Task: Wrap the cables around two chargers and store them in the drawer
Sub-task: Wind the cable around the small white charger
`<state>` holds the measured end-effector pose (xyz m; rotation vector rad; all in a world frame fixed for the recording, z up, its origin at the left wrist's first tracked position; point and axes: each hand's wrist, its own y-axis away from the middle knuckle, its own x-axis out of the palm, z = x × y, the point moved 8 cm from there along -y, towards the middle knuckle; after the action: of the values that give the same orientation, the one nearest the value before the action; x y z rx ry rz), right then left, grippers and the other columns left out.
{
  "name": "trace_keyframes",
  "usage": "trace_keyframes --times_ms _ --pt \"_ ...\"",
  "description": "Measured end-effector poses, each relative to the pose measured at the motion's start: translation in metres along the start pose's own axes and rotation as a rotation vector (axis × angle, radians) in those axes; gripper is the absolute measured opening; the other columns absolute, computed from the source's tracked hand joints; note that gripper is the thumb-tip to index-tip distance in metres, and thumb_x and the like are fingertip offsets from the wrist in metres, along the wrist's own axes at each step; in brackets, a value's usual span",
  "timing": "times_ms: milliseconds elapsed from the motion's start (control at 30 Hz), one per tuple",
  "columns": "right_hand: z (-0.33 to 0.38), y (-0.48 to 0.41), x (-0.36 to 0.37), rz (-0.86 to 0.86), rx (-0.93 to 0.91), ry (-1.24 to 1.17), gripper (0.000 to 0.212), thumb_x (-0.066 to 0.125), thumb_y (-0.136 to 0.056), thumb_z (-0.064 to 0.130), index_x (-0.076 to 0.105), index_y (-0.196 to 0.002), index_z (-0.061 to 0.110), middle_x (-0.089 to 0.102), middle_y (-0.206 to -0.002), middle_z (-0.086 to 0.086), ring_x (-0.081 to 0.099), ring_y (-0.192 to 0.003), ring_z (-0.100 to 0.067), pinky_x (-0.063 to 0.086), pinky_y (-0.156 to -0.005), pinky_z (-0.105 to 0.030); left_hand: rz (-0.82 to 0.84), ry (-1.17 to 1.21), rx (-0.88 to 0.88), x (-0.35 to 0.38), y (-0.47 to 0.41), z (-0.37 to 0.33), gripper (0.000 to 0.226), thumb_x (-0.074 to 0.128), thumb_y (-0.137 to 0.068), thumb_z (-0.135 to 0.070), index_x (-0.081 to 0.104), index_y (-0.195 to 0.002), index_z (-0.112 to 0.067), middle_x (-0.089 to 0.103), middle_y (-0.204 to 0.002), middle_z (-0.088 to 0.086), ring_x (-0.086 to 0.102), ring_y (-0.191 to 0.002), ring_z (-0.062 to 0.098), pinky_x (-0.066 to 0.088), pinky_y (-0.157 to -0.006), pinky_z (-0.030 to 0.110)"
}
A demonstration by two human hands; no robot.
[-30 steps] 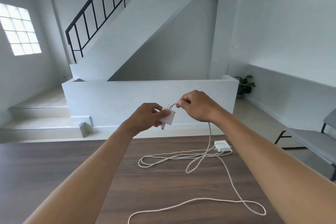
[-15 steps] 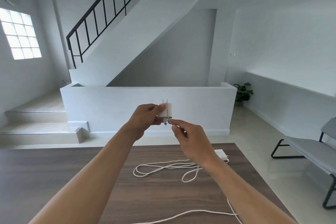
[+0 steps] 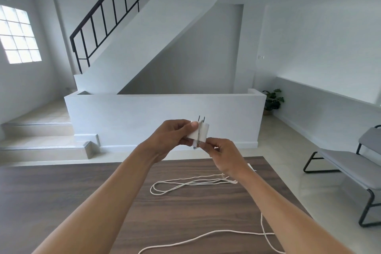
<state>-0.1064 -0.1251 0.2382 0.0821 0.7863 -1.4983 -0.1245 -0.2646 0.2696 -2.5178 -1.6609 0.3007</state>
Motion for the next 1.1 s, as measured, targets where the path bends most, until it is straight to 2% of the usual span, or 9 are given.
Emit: trace_keyframes --times_ms 100,167,300,467,600,733,833,967,1100 --pt "-0.006 -0.005 -0.003 0.066 0.029 0.06 0.02 0.056 -0.095 0.033 0.075 -0.09 0.026 0.051 -0.054 0.01 0.034 -0.051 -0.006 0.03 -0.054 -0.019 0.035 -0.095 0.014 0.004 0.009 0.002 0.041 0.059 -0.094 -0.028 0.067 -0.101 0.011 0.065 -0.082 0.013 0.062 -0.069 0.016 0.054 -0.076 0.03" --pt "-0.004 -0.012 -0.004 0.122 0.043 0.13 0.019 0.058 -0.094 0.031 0.075 -0.09 0.025 0.065 -0.07 -0.008 0.048 -0.059 -0.016 0.041 -0.061 -0.03 0.058 -0.218 0.012 0.005 0.014 0.004 0.04 0.061 -0.093 -0.029 0.068 -0.1 0.01 0.068 -0.08 0.011 0.063 -0.065 0.012 0.054 -0.073 0.026" --pt "0.016 -0.028 -0.012 0.182 0.049 0.267 0.017 0.063 -0.089 0.029 0.076 -0.088 0.019 0.074 -0.089 -0.006 0.066 -0.088 -0.024 0.05 -0.082 -0.04 0.04 -0.347 -0.036 -0.006 0.021 0.011 0.035 0.067 -0.089 -0.036 0.072 -0.095 -0.001 0.076 -0.082 0.01 0.068 -0.07 0.015 0.057 -0.074 0.031" --pt "0.043 -0.038 -0.012 0.235 0.073 0.372 0.018 0.064 -0.088 0.031 0.077 -0.087 0.018 0.073 -0.086 -0.002 0.064 -0.081 -0.018 0.049 -0.074 -0.032 0.002 -0.375 -0.101 -0.019 0.023 0.024 0.034 0.072 -0.085 -0.041 0.072 -0.091 -0.007 0.075 -0.085 0.017 0.069 -0.073 0.023 0.056 -0.084 0.045" --pt "0.058 -0.034 -0.007 0.158 0.03 0.471 0.022 0.057 -0.091 0.026 0.076 -0.088 0.017 0.073 -0.084 -0.002 0.064 -0.077 -0.019 0.051 -0.071 -0.032 -0.098 -0.363 -0.126 -0.023 0.019 0.029 0.039 0.076 -0.082 -0.041 0.068 -0.093 -0.005 0.073 -0.079 0.014 0.067 -0.07 0.024 0.057 -0.08 0.047" --pt "0.061 -0.02 0.0 0.035 0.004 0.516 0.027 0.047 -0.094 0.027 0.073 -0.096 0.02 0.072 -0.093 -0.002 0.065 -0.084 -0.023 0.053 -0.074 -0.035 -0.222 -0.216 -0.169 -0.023 0.015 0.034 0.045 0.075 -0.083 -0.039 0.064 -0.098 0.003 0.073 -0.089 0.022 0.069 -0.067 0.024 0.059 -0.073 0.04" --pt "0.056 0.0 0.006 -0.079 -0.033 0.453 0.03 0.042 -0.097 0.028 0.07 -0.106 0.023 0.072 -0.096 0.002 0.065 -0.088 -0.021 0.054 -0.077 -0.039 -0.279 -0.058 -0.225 -0.02 0.015 0.041 0.038 0.07 -0.088 -0.033 0.063 -0.098 0.003 0.07 -0.077 0.014 0.068 -0.057 0.017 0.06 -0.06 0.028" --pt "0.05 0.026 0.009 -0.221 -0.075 0.319 0.032 0.041 -0.099 0.028 0.063 -0.122 0.024 0.07 -0.1 0.003 0.064 -0.09 -0.016 0.052 -0.079 -0.038 -0.228 0.156 -0.323 -0.008 0.015 0.057 0.041 0.066 -0.091 -0.035 0.065 -0.106 0.003 0.07 -0.089 0.014 0.07 -0.073 0.023 0.059 -0.065 0.029" --pt "0.049 0.045 0.018 -0.313 -0.14 0.354 0.027 0.044 -0.099 0.025 0.063 -0.119 0.023 0.063 -0.086 0.004 0.059 -0.078 -0.016 0.05 -0.071 -0.037 -0.23 0.311 -0.364 -0.001 0.014 0.059 0.04 0.067 -0.091 -0.031 0.066 -0.109 0.005 0.068 -0.096 0.016 0.07 -0.075 0.028 0.06 -0.065 0.031"
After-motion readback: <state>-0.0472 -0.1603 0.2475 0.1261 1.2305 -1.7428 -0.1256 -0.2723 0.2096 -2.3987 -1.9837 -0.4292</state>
